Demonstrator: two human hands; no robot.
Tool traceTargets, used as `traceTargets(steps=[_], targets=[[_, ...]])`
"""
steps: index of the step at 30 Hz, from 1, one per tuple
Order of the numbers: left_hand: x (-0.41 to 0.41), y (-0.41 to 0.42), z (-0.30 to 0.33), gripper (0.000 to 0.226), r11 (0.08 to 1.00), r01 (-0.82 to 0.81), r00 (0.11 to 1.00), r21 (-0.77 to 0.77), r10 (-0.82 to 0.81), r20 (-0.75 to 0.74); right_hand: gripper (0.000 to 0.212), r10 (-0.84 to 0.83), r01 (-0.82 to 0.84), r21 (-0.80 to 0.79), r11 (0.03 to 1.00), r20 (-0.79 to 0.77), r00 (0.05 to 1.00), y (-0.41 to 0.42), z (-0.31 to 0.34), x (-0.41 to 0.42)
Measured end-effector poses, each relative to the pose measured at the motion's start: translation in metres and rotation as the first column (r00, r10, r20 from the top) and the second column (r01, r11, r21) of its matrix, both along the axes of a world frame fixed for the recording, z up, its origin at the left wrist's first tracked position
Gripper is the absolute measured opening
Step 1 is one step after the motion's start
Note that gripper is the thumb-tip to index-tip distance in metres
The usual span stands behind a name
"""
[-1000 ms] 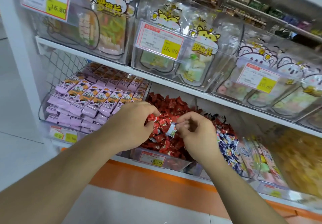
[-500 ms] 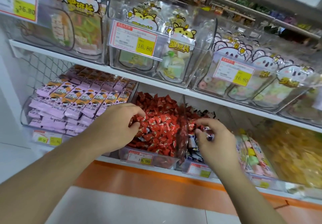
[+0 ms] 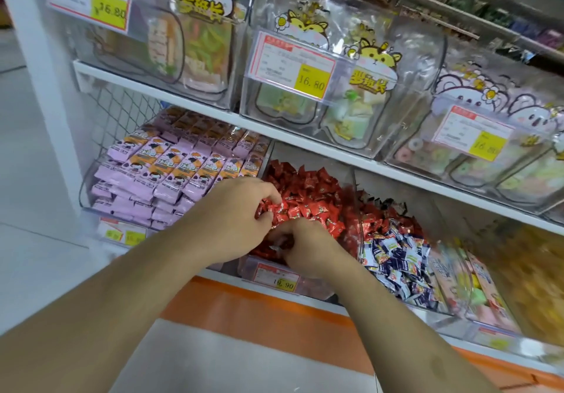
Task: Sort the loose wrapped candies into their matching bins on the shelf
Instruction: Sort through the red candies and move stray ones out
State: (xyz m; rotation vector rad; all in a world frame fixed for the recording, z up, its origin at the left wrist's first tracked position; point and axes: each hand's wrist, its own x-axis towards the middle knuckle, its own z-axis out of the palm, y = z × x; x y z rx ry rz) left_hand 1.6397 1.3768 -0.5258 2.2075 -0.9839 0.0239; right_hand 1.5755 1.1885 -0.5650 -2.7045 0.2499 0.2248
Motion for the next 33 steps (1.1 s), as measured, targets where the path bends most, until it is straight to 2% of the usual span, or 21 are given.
traceTargets(steps=[3, 6, 8, 10, 12, 15, 19, 22, 24, 28, 33], targets=[[0.000, 0.002, 0.001, 0.027, 1.000, 0.000, 1.000, 0.002, 0.000, -0.003, 0.042, -0.040, 0.040, 0.010, 0.999, 0.070, 0.997, 0.002, 0.003, -0.003], [-0.003, 0.001, 0.004, 0.026, 1.000, -0.007, 1.000, -0.005, 0.007, 0.002, 0.034, -0.114, 0.101, 0.061, 0.993, 0.269, 0.956, 0.002, 0.013, -0.015], [-0.005, -0.001, 0.004, 0.026, 1.000, -0.009, 1.000, -0.002, 0.009, 0.010, 0.029, -0.204, 0.149, 0.173, 0.974, 0.366, 0.908, -0.001, 0.025, -0.028], [-0.009, -0.002, 0.006, 0.026, 1.000, -0.007, 1.000, 0.002, 0.007, 0.006, 0.026, -0.280, 0.166, 0.299, 0.940, 0.397, 0.874, -0.006, 0.037, -0.044], [-0.013, -0.003, 0.006, 0.026, 1.000, 0.008, 1.000, 0.004, -0.008, -0.005, 0.024, -0.320, 0.169, 0.354, 0.920, 0.429, 0.845, -0.014, 0.048, -0.065], [-0.020, -0.007, 0.008, 0.026, 0.999, 0.034, 0.999, 0.017, -0.034, 0.001, 0.023, -0.389, 0.234, 0.349, 0.908, 0.490, 0.780, -0.039, 0.055, -0.096], [-0.023, -0.010, 0.009, 0.026, 1.000, 0.025, 0.999, 0.020, -0.025, 0.038, 0.023, -0.485, 0.417, 0.254, 0.873, 0.536, 0.691, -0.080, 0.056, -0.119], [-0.021, -0.011, 0.010, 0.026, 1.000, 0.018, 0.998, 0.019, -0.019, 0.052, 0.035, -0.480, 0.482, 0.131, 0.866, 0.482, 0.733, -0.092, 0.053, -0.125], [-0.018, -0.009, 0.010, 0.026, 1.000, 0.007, 0.998, 0.015, -0.008, 0.068, 0.036, -0.432, 0.460, 0.071, 0.885, 0.494, 0.755, -0.086, 0.053, -0.125], [-0.011, -0.008, 0.007, 0.028, 1.000, -0.002, 0.997, 0.018, 0.001, 0.077, 0.030, -0.289, 0.324, 0.037, 0.945, 0.557, 0.779, -0.057, 0.056, -0.111], [-0.008, -0.008, 0.005, 0.029, 1.000, -0.007, 0.998, 0.010, 0.006, 0.064, 0.024, -0.164, 0.139, 0.090, 0.986, 0.432, 0.887, -0.013, 0.038, -0.059]])
